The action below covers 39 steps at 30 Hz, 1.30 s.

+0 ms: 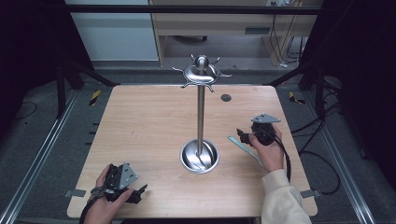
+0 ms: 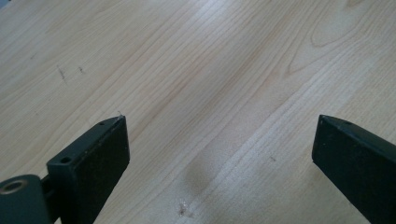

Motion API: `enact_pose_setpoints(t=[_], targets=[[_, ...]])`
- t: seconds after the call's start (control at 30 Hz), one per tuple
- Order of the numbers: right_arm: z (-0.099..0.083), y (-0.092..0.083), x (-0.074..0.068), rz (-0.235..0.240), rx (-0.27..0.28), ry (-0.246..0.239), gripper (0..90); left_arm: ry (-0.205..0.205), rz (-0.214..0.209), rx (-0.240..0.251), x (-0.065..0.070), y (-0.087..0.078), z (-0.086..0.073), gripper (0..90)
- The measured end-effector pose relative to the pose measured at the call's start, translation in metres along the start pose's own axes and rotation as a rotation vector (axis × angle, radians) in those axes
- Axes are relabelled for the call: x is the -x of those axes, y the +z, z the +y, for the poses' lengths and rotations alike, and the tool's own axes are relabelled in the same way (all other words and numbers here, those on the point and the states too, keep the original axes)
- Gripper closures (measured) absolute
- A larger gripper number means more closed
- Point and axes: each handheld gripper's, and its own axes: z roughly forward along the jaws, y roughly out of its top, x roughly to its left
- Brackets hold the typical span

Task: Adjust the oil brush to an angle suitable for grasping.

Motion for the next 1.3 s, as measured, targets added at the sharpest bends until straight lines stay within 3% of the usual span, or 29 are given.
enact_pose_setpoints(t=[0.07,0.2,0.4,0.63,0.73,0.87,0.97,1.13,1.17,1.2,1.3], targets=[[-0.001,0.004,-0.007,0.000,-0.025,-0.026,22.4,-0.008,0.006,0.006,-0.001,-0.001,0.000,3.6],[-0.002,0.010,-0.017,-0.009,-0.045,-0.141,25.4,-0.016,0.016,0.006,-0.002,-0.001,-0.001,3.6],[0.001,0.015,-0.024,-0.019,-0.078,-0.217,29.4,-0.008,0.014,0.014,-0.001,-0.004,-0.001,3.6],[0.002,0.016,-0.031,0.013,-0.089,-0.191,26.2,-0.005,0.008,0.020,-0.001,-0.003,0.000,3.6],[0.001,0.021,-0.033,0.007,-0.126,-0.186,21.1,-0.006,0.011,0.019,-0.001,-0.004,0.000,3.6],[0.000,0.023,-0.034,0.008,-0.147,-0.186,21.6,-0.007,0.014,0.018,-0.001,-0.004,0.000,3.6],[0.000,0.023,-0.033,0.000,-0.145,-0.192,28.6,-0.007,0.013,0.021,-0.001,-0.004,0.000,3.6],[-0.001,0.022,-0.033,0.014,-0.153,-0.204,51.0,-0.004,0.014,0.020,0.000,-0.004,0.000,3.7],[-0.001,0.022,-0.033,0.014,-0.153,-0.204,51.0,-0.004,0.012,0.021,0.000,-0.004,0.000,3.7],[-0.003,0.023,-0.033,0.036,-0.159,-0.208,60.1,-0.003,0.014,0.019,-0.001,-0.004,0.000,3.8],[-0.004,0.026,-0.034,0.051,-0.174,-0.228,68.7,-0.003,0.014,0.017,-0.001,-0.003,0.000,3.8]])
